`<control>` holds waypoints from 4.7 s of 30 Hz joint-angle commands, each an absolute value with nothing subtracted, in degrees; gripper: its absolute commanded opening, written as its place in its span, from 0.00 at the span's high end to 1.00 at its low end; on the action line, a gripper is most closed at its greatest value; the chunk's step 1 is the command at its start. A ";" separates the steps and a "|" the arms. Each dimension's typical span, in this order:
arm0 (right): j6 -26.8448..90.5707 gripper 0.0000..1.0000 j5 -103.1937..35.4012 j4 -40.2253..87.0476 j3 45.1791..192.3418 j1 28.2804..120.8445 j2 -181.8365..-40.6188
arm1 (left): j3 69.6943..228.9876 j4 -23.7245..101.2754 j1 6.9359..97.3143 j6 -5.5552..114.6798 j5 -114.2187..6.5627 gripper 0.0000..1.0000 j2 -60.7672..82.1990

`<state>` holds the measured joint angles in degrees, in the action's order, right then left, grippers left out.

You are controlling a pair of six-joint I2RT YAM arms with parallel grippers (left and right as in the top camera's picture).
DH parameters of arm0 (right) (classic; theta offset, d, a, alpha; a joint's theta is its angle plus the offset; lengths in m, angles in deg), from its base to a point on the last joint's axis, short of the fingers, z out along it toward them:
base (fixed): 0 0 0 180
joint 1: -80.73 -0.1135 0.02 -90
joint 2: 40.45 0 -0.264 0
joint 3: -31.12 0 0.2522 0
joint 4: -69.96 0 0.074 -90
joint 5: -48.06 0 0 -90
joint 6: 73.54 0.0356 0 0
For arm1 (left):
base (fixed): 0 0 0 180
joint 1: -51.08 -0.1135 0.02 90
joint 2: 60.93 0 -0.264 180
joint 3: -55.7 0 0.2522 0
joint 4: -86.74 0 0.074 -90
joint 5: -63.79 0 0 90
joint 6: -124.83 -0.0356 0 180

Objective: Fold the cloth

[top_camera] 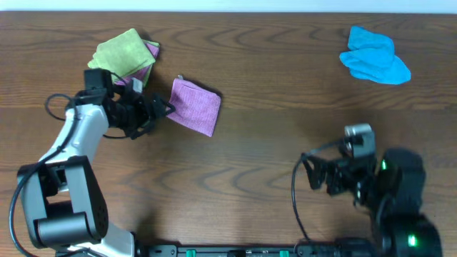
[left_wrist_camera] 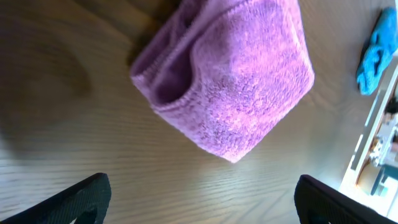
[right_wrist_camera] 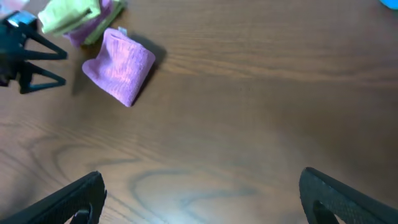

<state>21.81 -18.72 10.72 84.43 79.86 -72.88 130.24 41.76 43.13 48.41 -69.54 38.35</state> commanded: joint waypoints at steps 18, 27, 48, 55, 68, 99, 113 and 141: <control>26.09 0.01 -17.95 8.58 81.46 80.61 -65.10 | 119.24 62.44 44.05 58.77 -70.20 0.05 38.35; 26.07 0.01 -17.97 8.87 81.46 80.61 -65.10 | 117.78 67.09 44.64 62.31 -69.06 0.04 38.49; 26.07 0.01 -17.95 8.56 81.46 80.61 -65.10 | 117.78 72.97 50.74 68.52 -60.54 0.05 41.57; 26.07 0.01 -17.95 8.56 81.46 80.61 -65.10 | 117.78 78.00 51.35 71.05 -62.94 0.00 46.03; 26.07 0.01 -17.95 8.56 81.46 80.61 -65.10 | 118.85 91.29 52.22 73.39 -70.24 0.94 46.97; 26.07 0.01 -17.95 8.56 81.46 80.61 -65.10 | 163.44 68.14 42.15 76.71 -56.98 0.94 49.15; 26.07 0.01 -17.95 8.56 81.46 80.61 -65.10 | 170.59 69.15 40.49 76.80 -59.34 0.94 59.73; 26.09 0.01 -17.95 8.56 81.46 80.61 -65.10 | 170.41 48.77 40.16 60.04 -44.25 0.95 60.58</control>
